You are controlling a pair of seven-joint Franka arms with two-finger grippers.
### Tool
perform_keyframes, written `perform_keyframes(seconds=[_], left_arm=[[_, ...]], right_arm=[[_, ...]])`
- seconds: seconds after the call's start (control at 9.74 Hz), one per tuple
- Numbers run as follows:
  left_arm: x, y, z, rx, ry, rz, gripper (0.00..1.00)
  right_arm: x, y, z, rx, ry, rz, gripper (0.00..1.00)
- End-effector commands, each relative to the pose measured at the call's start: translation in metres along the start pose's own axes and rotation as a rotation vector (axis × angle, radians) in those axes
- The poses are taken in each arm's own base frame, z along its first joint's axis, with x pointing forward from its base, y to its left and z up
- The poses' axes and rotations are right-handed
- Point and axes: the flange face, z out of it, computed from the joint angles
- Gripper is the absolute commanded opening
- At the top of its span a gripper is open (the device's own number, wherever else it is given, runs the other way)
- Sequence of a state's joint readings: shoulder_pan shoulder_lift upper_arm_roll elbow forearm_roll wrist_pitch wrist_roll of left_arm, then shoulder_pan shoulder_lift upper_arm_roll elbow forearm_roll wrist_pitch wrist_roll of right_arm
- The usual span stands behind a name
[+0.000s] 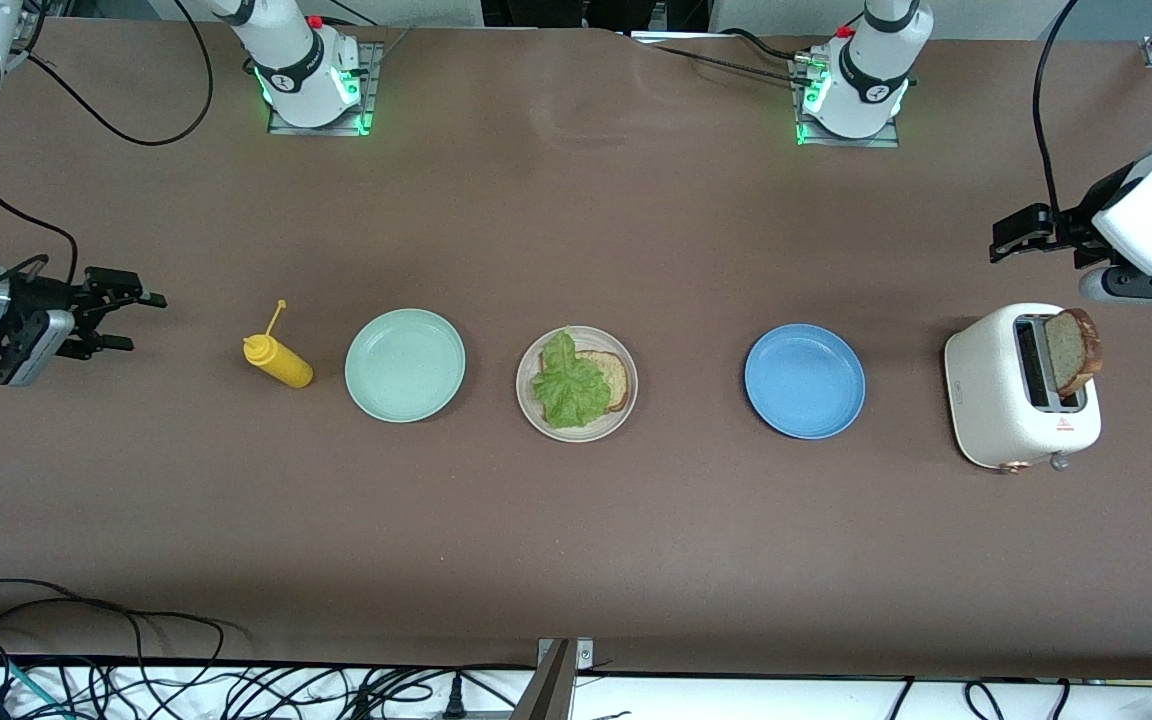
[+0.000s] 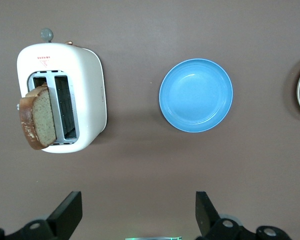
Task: Make sandwich on beige plate with both arms
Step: 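Move the right gripper back toward the yellow mustard bottle, then grasp the yellow mustard bottle with the right gripper and lift it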
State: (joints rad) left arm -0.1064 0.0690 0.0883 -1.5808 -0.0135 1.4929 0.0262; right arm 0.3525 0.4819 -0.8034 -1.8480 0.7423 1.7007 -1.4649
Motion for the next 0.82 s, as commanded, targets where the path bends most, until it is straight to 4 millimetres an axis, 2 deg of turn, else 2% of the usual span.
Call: perform_keyframes(seconds=[0.0,0.31,0.51,0.72], left_arm=[[-0.002,-0.002,0.0,0.03,0.009,0.007,1.0],[-0.002,-0.002,0.0,0.03,0.009,0.006,1.0],[-0.002,-0.002,0.0,0.03,0.009,0.007,1.0],[-0.002,-0.001,0.0,0.03,0.009,0.007,1.0]], right_arm=[[-0.008,0.013,0.024,0.06,0.093,-0.194,1.0],[-0.012,0.035,0.082,0.131,0.257,-0.454,1.0],[-0.007,0.04,0.112,0.153,0.336,-0.543,1.0],[0.004,0.044,0.132,0.174,0.427,-0.624,1.0]])
